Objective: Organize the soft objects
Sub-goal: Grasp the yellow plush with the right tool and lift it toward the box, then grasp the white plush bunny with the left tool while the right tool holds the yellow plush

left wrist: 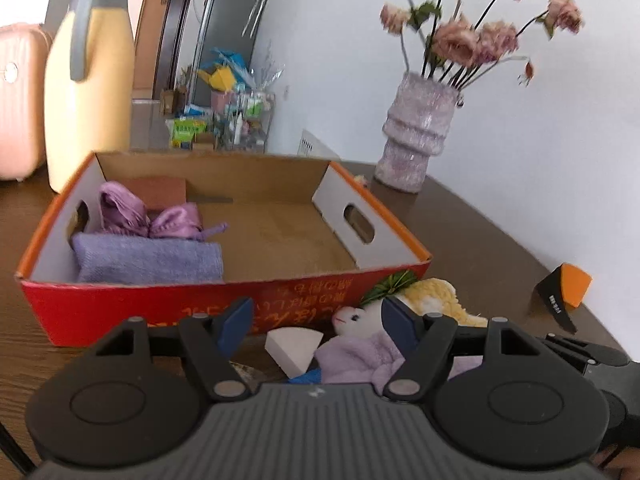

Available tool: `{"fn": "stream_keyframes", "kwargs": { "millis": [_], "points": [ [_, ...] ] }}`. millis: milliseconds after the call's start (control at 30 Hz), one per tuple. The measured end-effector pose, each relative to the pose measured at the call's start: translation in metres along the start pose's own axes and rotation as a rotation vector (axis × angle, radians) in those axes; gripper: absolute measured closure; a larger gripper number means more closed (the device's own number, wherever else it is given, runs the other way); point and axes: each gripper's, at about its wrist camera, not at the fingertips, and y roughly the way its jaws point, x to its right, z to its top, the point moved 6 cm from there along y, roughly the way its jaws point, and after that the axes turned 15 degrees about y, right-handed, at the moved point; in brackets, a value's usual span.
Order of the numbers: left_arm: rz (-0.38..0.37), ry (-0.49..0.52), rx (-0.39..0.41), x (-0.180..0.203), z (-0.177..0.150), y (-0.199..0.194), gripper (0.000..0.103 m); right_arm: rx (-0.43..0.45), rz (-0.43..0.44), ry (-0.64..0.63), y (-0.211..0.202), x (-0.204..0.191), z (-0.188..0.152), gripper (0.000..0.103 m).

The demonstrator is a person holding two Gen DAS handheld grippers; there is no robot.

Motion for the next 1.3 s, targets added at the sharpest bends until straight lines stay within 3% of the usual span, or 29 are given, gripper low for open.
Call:
{"fn": "stream_keyframes", "kwargs": {
  "millis": [200,333,400,500,600,833,1000,1233,1300],
  "points": [
    [0.023,0.017,0.07,0.007,0.0,-0.053,0.029,0.152,-0.046,0.03,-0.055,0.004,0.018,0.069],
    [0.047,0.023,0.137,0.011,-0.009,-0.098,0.025,0.264,-0.022,0.04,-0.105,-0.01,0.034,0.069],
    [0.057,0.012,0.162,0.009,-0.019,-0.119,0.023,0.276,0.02,0.03,-0.121,-0.025,0.035,0.069],
    [0.079,-0.006,0.175,-0.002,-0.043,-0.148,0.021,0.235,0.129,0.02,-0.135,-0.062,0.017,0.069],
    [0.116,-0.041,0.146,-0.023,-0.083,-0.171,0.021,0.136,0.218,-0.013,-0.133,-0.106,-0.023,0.069],
    [0.179,-0.157,0.034,-0.067,-0.165,-0.201,0.028,-0.077,0.291,-0.056,-0.11,-0.168,-0.112,0.068],
    [0.14,-0.17,0.037,-0.073,-0.178,-0.205,0.028,-0.13,0.292,-0.054,-0.109,-0.179,-0.145,0.058],
    [0.009,-0.254,0.083,-0.078,-0.176,-0.2,0.03,-0.105,0.284,-0.031,-0.12,-0.171,-0.14,0.057],
    [-0.01,-0.273,0.078,-0.078,-0.176,-0.197,0.034,-0.099,0.285,-0.021,-0.119,-0.171,-0.137,0.057]
  ]
}}
